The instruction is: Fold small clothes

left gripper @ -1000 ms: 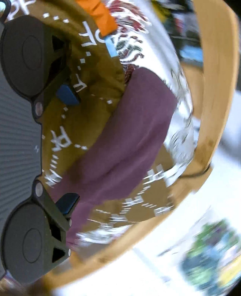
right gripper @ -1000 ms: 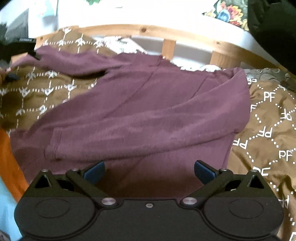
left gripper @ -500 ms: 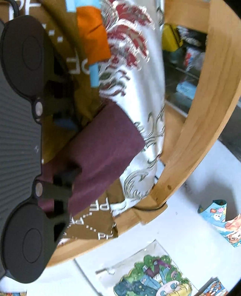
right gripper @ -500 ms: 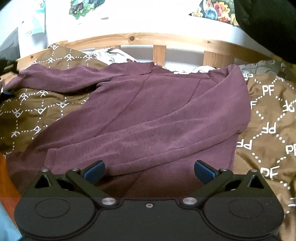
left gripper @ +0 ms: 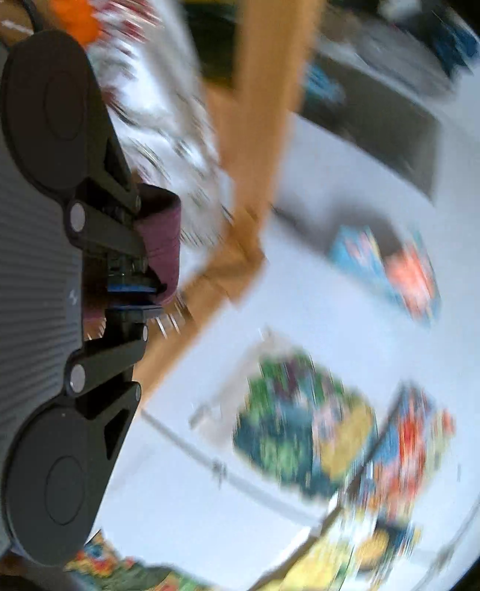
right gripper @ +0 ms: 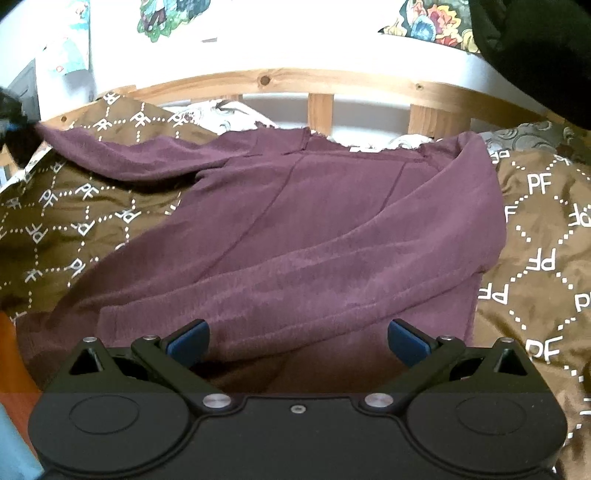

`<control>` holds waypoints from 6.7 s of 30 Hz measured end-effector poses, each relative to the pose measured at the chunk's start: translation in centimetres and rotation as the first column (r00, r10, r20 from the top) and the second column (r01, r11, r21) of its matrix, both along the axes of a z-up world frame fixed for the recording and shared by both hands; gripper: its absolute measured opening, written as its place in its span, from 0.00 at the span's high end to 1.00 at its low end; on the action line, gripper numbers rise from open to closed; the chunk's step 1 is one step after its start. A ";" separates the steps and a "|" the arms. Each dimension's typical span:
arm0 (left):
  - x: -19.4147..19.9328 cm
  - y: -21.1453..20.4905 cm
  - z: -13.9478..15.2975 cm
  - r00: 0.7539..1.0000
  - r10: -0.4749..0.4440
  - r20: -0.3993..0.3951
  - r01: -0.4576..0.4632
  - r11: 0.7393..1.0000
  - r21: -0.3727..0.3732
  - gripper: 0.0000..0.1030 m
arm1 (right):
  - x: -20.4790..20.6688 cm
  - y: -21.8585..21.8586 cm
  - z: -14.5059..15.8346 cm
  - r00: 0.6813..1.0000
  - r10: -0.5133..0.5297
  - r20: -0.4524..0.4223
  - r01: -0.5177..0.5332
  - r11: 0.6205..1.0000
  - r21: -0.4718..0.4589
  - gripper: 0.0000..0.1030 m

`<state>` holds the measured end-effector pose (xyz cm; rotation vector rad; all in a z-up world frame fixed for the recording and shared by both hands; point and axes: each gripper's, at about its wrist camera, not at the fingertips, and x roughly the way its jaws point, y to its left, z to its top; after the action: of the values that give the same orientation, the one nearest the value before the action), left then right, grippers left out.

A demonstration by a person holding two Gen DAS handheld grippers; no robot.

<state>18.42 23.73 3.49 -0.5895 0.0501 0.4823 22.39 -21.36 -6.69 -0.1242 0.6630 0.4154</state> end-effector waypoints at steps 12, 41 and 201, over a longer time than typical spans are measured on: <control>5.7 -15.3 7.2 0.723 -0.686 -0.086 0.672 0.669 0.316 0.95 | 0.0 -4.3 3.1 0.977 -0.192 0.090 0.180 0.975 0.127 0.01; 2.3 -27.2 -3.7 0.386 -0.766 -0.515 0.912 0.402 0.086 0.07 | 0.9 -12.4 3.7 0.916 -0.398 0.053 0.375 0.896 0.237 0.01; -4.9 -28.6 -11.7 0.415 -0.108 -0.903 0.779 0.555 0.292 0.28 | -7.8 -1.4 -0.2 0.936 0.347 0.060 -0.314 0.898 -0.307 0.95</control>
<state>13.53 -4.91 -8.24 0.5014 0.9162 0.0945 14.59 -22.81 -6.85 -0.5471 0.5884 0.6314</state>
